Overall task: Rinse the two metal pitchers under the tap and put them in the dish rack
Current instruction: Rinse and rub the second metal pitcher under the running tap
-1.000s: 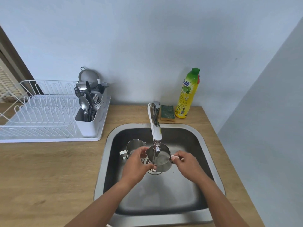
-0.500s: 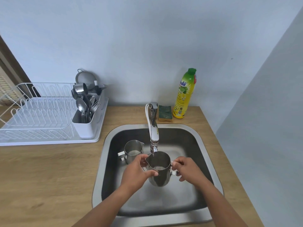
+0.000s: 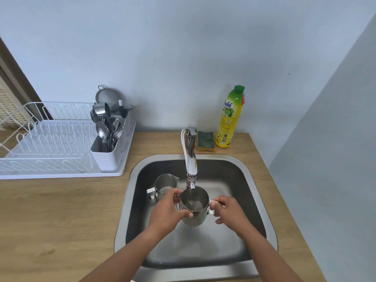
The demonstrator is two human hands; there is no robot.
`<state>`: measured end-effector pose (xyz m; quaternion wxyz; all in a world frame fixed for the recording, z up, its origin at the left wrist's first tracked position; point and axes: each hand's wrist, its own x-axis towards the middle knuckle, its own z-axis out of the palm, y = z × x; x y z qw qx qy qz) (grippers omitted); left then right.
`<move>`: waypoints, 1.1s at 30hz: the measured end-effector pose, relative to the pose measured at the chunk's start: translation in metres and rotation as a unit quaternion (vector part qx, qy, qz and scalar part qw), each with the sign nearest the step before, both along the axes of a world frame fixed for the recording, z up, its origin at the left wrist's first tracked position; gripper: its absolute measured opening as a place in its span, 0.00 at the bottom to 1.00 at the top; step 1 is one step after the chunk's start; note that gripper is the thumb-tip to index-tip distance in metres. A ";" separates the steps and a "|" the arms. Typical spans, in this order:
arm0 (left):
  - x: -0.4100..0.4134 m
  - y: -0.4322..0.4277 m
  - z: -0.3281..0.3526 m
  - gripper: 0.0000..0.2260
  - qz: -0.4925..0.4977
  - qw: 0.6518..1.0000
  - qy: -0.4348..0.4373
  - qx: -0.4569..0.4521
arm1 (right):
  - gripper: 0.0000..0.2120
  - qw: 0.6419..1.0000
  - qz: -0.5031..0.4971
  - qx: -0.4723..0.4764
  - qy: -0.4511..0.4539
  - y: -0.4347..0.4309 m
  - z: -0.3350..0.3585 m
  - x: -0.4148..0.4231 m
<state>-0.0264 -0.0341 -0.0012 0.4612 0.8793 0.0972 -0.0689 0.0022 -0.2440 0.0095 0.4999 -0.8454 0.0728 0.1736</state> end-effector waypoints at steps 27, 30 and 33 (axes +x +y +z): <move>0.009 -0.005 0.004 0.31 0.017 1.000 -0.004 -0.020 | 0.06 1.000 0.015 0.009 -0.013 -0.007 0.004 0.014; 0.011 -0.004 0.004 0.30 0.020 0.999 -0.007 -0.032 | 0.05 1.000 0.007 0.003 -0.026 -0.003 0.002 0.012; 0.012 0.001 0.004 0.28 0.019 0.999 -0.010 -0.036 | 0.05 0.999 0.021 0.000 -0.037 -0.003 0.003 0.011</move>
